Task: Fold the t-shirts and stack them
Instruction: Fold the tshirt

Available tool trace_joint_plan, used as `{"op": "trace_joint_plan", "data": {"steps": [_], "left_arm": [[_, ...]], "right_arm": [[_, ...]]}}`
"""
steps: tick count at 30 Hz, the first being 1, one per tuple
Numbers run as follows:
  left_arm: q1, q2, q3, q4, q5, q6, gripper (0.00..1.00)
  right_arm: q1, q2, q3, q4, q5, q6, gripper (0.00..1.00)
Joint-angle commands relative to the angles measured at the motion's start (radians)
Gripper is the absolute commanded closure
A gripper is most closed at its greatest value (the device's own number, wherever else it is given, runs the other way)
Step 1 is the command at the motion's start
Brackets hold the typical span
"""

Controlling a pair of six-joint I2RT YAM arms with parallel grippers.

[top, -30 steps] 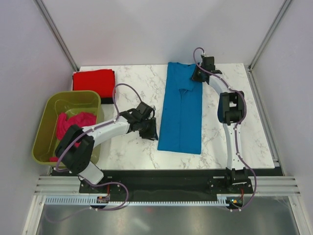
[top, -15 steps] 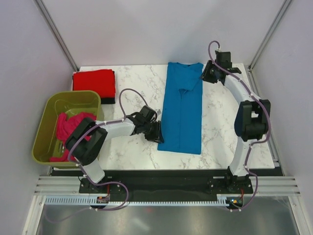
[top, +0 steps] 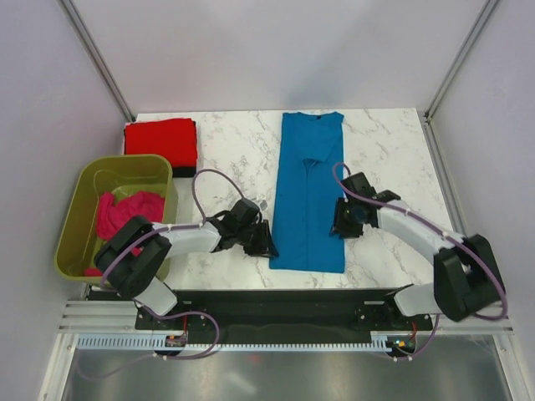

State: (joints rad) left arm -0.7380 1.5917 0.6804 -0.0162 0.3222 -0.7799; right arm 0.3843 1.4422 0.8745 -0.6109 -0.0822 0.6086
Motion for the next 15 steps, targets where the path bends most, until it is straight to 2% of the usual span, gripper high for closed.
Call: {"op": "trace_joint_plan", "data": {"steps": [1,9,15], "left_arm": [[-0.047,-0.058,-0.090,-0.134,-0.116,-0.073,0.69],[-0.090,-0.271,-0.091,-0.260,-0.166,-0.122,0.64],[-0.093,-0.308,-0.061,-0.340,-0.192,-0.094,0.59]], "right_arm": [[0.050,-0.173,-0.095,-0.024,0.042,0.108,0.58],[0.200,-0.434,-0.326,-0.087,0.044,0.284,0.58],[0.266,-0.528,-0.407,-0.066,0.033,0.381,0.58]]}}
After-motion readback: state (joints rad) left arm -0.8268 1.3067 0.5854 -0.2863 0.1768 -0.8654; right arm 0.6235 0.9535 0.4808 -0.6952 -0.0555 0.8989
